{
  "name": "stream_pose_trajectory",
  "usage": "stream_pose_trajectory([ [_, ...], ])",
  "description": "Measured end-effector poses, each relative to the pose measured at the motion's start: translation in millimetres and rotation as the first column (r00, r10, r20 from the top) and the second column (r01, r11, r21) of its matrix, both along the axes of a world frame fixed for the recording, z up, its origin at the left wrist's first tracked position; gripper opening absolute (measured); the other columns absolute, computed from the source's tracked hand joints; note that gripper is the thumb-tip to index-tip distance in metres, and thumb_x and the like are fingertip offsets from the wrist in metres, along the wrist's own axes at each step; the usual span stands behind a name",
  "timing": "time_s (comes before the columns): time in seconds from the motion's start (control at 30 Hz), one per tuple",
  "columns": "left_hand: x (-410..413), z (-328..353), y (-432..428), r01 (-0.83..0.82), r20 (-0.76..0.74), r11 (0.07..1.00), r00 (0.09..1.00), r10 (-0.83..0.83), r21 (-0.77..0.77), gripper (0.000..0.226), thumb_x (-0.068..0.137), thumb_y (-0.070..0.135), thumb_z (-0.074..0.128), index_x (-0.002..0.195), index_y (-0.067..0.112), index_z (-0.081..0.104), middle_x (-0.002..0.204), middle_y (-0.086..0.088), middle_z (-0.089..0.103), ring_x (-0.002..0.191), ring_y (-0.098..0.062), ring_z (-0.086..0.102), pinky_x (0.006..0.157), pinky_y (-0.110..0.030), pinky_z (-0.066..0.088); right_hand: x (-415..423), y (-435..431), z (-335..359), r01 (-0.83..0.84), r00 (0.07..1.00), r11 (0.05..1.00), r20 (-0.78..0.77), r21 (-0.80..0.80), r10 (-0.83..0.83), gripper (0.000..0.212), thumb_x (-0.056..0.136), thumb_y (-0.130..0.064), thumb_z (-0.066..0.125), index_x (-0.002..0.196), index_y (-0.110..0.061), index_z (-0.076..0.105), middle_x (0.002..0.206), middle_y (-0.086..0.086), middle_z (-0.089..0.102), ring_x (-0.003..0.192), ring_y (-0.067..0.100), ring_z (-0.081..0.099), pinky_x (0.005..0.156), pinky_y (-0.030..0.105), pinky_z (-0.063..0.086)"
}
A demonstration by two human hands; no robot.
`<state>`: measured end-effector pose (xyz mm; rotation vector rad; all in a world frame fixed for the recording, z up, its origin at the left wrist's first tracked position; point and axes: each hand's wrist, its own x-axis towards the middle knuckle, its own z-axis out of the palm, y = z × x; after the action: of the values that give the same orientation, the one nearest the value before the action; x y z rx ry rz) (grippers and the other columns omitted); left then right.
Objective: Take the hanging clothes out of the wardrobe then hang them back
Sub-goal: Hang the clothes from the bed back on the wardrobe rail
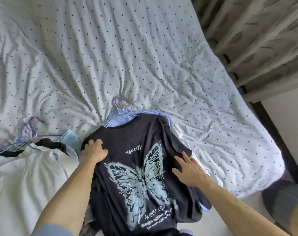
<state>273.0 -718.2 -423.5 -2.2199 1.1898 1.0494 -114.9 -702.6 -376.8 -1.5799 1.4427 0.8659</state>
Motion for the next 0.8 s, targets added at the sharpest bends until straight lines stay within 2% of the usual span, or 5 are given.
stream_pose_trajectory([
  [0.27, 1, -12, 9, -0.039, 0.026, 0.982, 0.999, 0.044, -0.187, 0.081, 0.089, 0.031, 0.059, 0.156, 0.022, 0.015, 0.163, -0.006, 0.012, 0.150, -0.030, 0.012, 0.119, -0.051, 0.021, -15, 41, -4, -0.036, 0.999, 0.999, -0.010, -0.014, 0.036, 0.071, 0.098, -0.059, 0.035, 0.157, -0.041, 0.000, 0.166, -0.002, -0.015, 0.152, 0.037, 0.003, 0.123, 0.047, 0.016],
  [0.47, 16, -25, -4, -0.067, 0.011, 0.990, 0.998, 0.069, -0.121, 0.086, 0.081, 0.038, 0.065, 0.154, 0.017, 0.025, 0.159, -0.009, 0.027, 0.145, -0.033, 0.025, 0.114, -0.052, 0.031, -6, 42, -10, 0.011, 1.000, 1.000, -0.025, -0.004, -0.011, 0.072, 0.098, -0.060, 0.035, 0.158, -0.037, 0.002, 0.165, -0.002, -0.016, 0.152, 0.039, 0.000, 0.122, 0.049, 0.017],
  [0.57, 15, -19, -9, 0.011, 0.052, 0.989, 0.999, -0.004, -0.145, 0.067, 0.088, 0.048, 0.058, 0.142, 0.011, 0.045, 0.145, -0.013, 0.047, 0.133, -0.037, 0.043, 0.105, -0.049, 0.041, -4, 41, -10, 0.027, 0.999, 1.000, -0.039, 0.010, -0.027, 0.072, 0.098, -0.061, 0.035, 0.158, -0.037, 0.003, 0.165, -0.003, -0.016, 0.152, 0.040, 0.001, 0.122, 0.048, 0.017],
  [0.67, 7, -6, -5, -0.065, 0.002, 0.959, 0.998, 0.068, -0.276, 0.060, 0.087, 0.058, 0.051, 0.118, 0.008, 0.061, 0.123, -0.016, 0.062, 0.115, -0.038, 0.056, 0.094, -0.046, 0.049, -3, 43, -9, 0.031, 0.999, 0.999, -0.040, 0.016, -0.031, 0.073, 0.097, -0.063, 0.032, 0.158, -0.034, 0.006, 0.166, 0.001, -0.013, 0.151, 0.041, 0.004, 0.124, 0.047, 0.013],
  [0.8, -19, 25, 7, -0.171, -0.034, 0.854, 0.984, 0.177, -0.492, 0.038, 0.089, 0.046, 0.057, 0.089, 0.009, 0.061, 0.093, -0.010, 0.062, 0.093, -0.036, 0.061, 0.075, -0.041, 0.048, -2, 48, 8, 0.112, 0.994, 0.994, -0.005, -0.017, -0.112, 0.071, 0.097, -0.062, 0.032, 0.157, -0.026, 0.021, 0.166, 0.007, 0.006, 0.152, 0.033, 0.014, 0.124, 0.043, 0.013],
])
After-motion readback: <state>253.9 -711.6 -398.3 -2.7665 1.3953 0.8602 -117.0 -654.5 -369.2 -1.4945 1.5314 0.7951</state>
